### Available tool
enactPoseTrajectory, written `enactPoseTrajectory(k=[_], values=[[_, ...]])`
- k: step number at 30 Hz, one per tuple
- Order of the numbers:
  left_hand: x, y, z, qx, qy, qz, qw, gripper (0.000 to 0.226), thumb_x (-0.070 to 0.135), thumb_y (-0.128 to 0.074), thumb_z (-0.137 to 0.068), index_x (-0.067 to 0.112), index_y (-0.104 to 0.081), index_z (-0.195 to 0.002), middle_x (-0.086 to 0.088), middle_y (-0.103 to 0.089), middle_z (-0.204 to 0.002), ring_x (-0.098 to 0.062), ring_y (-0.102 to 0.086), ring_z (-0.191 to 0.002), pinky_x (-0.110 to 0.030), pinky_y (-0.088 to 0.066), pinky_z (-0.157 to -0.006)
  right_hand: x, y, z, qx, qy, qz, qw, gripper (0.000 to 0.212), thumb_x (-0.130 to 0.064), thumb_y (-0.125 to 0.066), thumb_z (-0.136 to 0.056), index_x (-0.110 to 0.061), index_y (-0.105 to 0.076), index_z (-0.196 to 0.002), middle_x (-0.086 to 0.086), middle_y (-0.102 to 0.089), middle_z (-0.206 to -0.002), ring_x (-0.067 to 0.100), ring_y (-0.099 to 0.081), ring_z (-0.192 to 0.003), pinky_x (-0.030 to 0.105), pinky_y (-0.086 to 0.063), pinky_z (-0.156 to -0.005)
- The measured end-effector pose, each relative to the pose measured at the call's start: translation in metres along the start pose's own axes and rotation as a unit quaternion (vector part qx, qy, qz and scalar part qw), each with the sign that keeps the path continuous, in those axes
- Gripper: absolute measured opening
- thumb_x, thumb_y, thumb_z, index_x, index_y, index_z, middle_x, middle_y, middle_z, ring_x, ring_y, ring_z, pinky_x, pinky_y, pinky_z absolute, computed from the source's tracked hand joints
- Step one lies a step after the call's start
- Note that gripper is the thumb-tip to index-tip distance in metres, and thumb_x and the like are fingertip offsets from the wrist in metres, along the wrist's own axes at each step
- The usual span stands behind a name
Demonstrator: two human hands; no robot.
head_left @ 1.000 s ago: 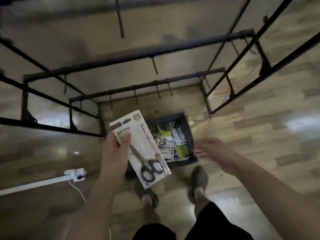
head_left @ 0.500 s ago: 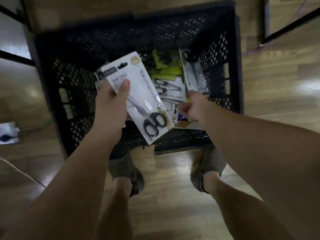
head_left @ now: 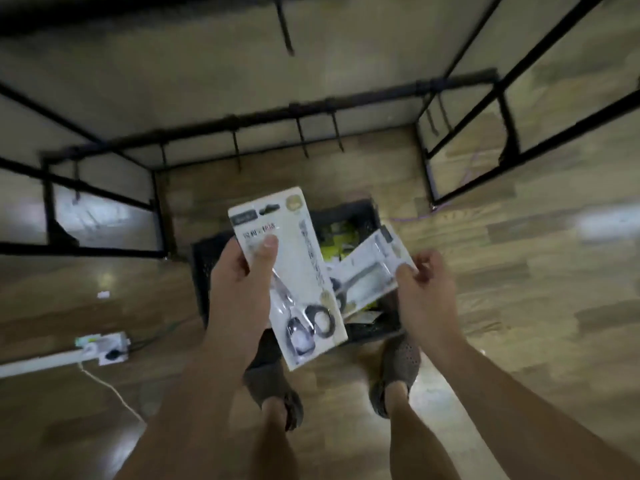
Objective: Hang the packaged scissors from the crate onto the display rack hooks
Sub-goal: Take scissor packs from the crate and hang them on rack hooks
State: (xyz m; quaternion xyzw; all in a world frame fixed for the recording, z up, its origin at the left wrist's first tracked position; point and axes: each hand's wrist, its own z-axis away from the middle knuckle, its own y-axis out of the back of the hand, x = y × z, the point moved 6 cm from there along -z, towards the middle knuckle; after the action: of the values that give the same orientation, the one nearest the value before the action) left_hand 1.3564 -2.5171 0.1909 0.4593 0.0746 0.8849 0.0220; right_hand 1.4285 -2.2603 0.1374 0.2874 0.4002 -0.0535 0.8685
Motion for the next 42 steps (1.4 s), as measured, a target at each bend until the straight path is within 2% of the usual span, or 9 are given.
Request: enactPoseTrajectory(k=[5,7,12,17,23,26,31,35,42], values=[[0.191,-0.004,0.109,-0.039,-0.048,0.049,0.997,0.017,0.038,-0.064,-0.094,0.024,-0.072,-0.101,0.005,-0.08,-0.098,-0.018,-0.077,-0.092,-0.032,-0.061,-0.074,-0.204,0.13,0.099,-0.019,0.053,-0.241,0.969,0.009,-0.013,-0.057,-0.103,-0.011,-0.066,-0.102,0.007,-0.077,-0.091,0.018,-0.075,-0.084,0.03,-0.06,-0.07],[0.248,0.001,0.155,-0.044,-0.068,0.075,0.994,0.022,0.044,-0.065,-0.088,0.026,-0.075,-0.098,0.0,-0.08,-0.101,-0.023,-0.077,-0.095,-0.043,-0.061,-0.08,-0.263,0.171,0.132,-0.033,0.067,-0.284,0.956,0.023,-0.024,-0.053,-0.105,-0.01,-0.07,-0.113,0.008,-0.078,-0.104,0.021,-0.076,-0.094,0.037,-0.061,-0.079],[0.345,0.011,0.249,-0.009,-0.114,0.171,0.979,0.023,0.03,-0.064,-0.09,0.014,-0.072,-0.106,-0.009,-0.079,-0.102,-0.027,-0.077,-0.091,-0.039,-0.063,-0.075,-0.376,0.243,0.198,-0.032,0.092,-0.353,0.931,0.031,-0.041,-0.062,-0.099,-0.013,-0.073,-0.089,0.001,-0.076,-0.081,0.02,-0.071,-0.075,0.034,-0.057,-0.067],[0.381,0.004,0.314,-0.027,-0.141,0.247,0.958,0.028,0.034,-0.06,-0.092,0.018,-0.07,-0.112,-0.016,-0.076,-0.115,-0.037,-0.072,-0.108,-0.059,-0.05,-0.103,-0.459,0.267,0.25,-0.169,0.14,-0.375,0.901,0.033,-0.032,-0.062,-0.101,0.0,-0.07,-0.101,0.018,-0.076,-0.089,0.031,-0.071,-0.074,0.05,-0.061,-0.073],[0.416,0.007,0.348,0.012,-0.206,0.281,0.937,0.024,0.034,-0.06,-0.097,0.016,-0.067,-0.112,-0.022,-0.074,-0.115,-0.043,-0.069,-0.111,-0.067,-0.049,-0.102,-0.465,0.279,0.291,-0.279,0.199,-0.279,0.897,0.023,-0.011,-0.062,-0.099,-0.015,-0.068,-0.121,0.012,-0.078,-0.107,0.033,-0.076,-0.091,0.045,-0.06,-0.075],[0.441,0.01,0.354,0.003,-0.228,0.242,0.943,0.027,0.041,-0.065,-0.09,0.019,-0.071,-0.106,-0.02,-0.076,-0.11,-0.044,-0.071,-0.106,-0.068,-0.052,-0.097,-0.463,0.302,0.298,-0.199,0.218,-0.299,0.907,0.026,-0.011,-0.068,-0.095,-0.021,-0.066,-0.118,0.008,-0.079,-0.104,0.032,-0.077,-0.091,0.051,-0.059,-0.082],[0.477,0.022,0.351,-0.059,-0.27,0.231,0.933,0.033,0.039,-0.072,-0.089,0.02,-0.072,-0.115,-0.005,-0.078,-0.112,-0.028,-0.072,-0.11,-0.055,-0.05,-0.106,-0.468,0.355,0.295,-0.042,0.238,-0.323,0.915,0.022,-0.007,-0.069,-0.094,-0.016,-0.068,-0.114,0.004,-0.079,-0.096,0.023,-0.078,-0.085,0.03,-0.06,-0.061],[0.482,0.003,0.349,-0.118,-0.277,0.201,0.932,0.077,0.07,-0.085,-0.065,0.03,-0.066,-0.128,0.003,-0.072,-0.126,-0.022,-0.067,-0.12,-0.052,-0.044,-0.112,-0.445,0.375,0.28,0.047,0.221,-0.296,0.928,0.012,-0.023,-0.069,-0.096,-0.02,-0.07,-0.108,-0.005,-0.079,-0.092,0.014,-0.076,-0.081,0.035,-0.059,-0.069],[0.516,-0.061,0.357,-0.166,-0.35,0.112,0.915,0.016,0.037,-0.063,-0.095,0.028,-0.076,-0.098,0.001,-0.079,-0.103,-0.018,-0.074,-0.101,-0.033,-0.056,-0.087,-0.449,0.403,0.227,0.064,0.216,-0.276,0.934,0.02,-0.034,-0.071,-0.095,-0.016,-0.073,-0.104,-0.007,-0.08,-0.091,0.015,-0.076,-0.086,0.038,-0.062,-0.081]])
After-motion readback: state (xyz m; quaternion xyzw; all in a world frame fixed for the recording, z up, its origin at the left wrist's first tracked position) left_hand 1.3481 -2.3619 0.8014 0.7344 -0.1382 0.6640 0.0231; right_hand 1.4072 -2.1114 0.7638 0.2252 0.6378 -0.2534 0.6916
